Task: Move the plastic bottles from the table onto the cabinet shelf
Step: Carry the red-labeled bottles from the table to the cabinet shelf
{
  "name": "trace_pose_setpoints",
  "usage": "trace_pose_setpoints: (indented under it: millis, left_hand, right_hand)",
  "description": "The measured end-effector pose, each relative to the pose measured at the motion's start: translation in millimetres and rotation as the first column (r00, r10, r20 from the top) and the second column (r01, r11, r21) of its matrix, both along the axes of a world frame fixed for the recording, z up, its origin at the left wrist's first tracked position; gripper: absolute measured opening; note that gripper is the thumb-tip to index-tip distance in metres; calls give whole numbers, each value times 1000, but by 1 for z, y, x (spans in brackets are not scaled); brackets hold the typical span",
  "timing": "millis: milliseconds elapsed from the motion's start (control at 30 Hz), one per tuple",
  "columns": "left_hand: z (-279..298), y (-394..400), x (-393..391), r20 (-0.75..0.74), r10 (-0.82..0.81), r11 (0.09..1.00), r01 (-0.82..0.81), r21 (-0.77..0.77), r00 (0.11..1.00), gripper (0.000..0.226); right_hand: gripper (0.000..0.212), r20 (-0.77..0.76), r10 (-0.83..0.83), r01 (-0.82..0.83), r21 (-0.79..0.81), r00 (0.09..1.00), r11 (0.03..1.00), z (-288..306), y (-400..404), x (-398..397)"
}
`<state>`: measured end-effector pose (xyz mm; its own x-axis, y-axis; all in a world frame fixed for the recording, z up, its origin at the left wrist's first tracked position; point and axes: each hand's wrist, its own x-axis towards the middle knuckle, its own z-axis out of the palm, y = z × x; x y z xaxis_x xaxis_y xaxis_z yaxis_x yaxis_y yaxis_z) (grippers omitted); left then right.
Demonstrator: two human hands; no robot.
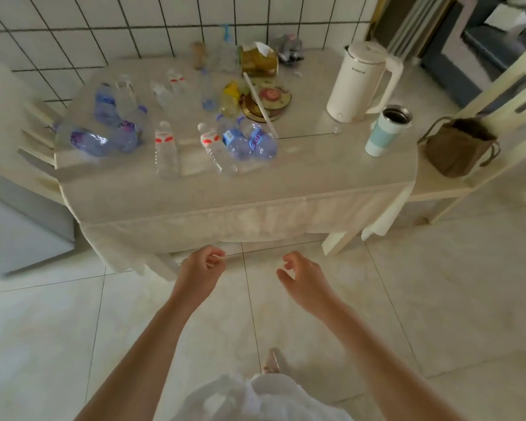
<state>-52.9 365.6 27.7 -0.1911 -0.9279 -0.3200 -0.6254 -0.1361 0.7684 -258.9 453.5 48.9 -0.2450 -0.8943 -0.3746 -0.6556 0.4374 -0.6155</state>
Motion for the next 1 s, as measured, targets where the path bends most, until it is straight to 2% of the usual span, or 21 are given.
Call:
trace_pose_setpoints:
  millis: [267, 400, 500, 767, 867, 1000]
  left_hand:
    - [0, -102, -5, 38, 144, 989, -143, -23, 989, 14]
    - [-5, -160, 3, 34, 163, 986, -162, -27, 986, 14]
    - [-9, -208, 13, 99, 158, 987, -156, -30, 982, 17]
    - [-26, -325, 38, 240, 150, 988, -157, 8, 959, 58]
    - [-26, -340, 36, 298, 169, 983, -183, 21, 940, 67]
    - [-38, -372, 33, 303, 198, 970, -231, 77, 932, 73]
  right_hand:
    - [39, 19, 78, -77, -43, 997, 996, 5, -132, -6]
    - [41, 5, 68, -67, -65, 998, 996, 4, -203, 6]
    - [44, -8, 54, -54, -45, 999, 998, 5, -257, 18]
    - [58, -73, 26, -21, 75, 997, 997, -20, -375, 51]
    - [61, -100, -9, 14, 50, 995, 999, -25, -392, 53]
    - [68, -148, -16, 25, 64, 989, 998, -38, -429, 60]
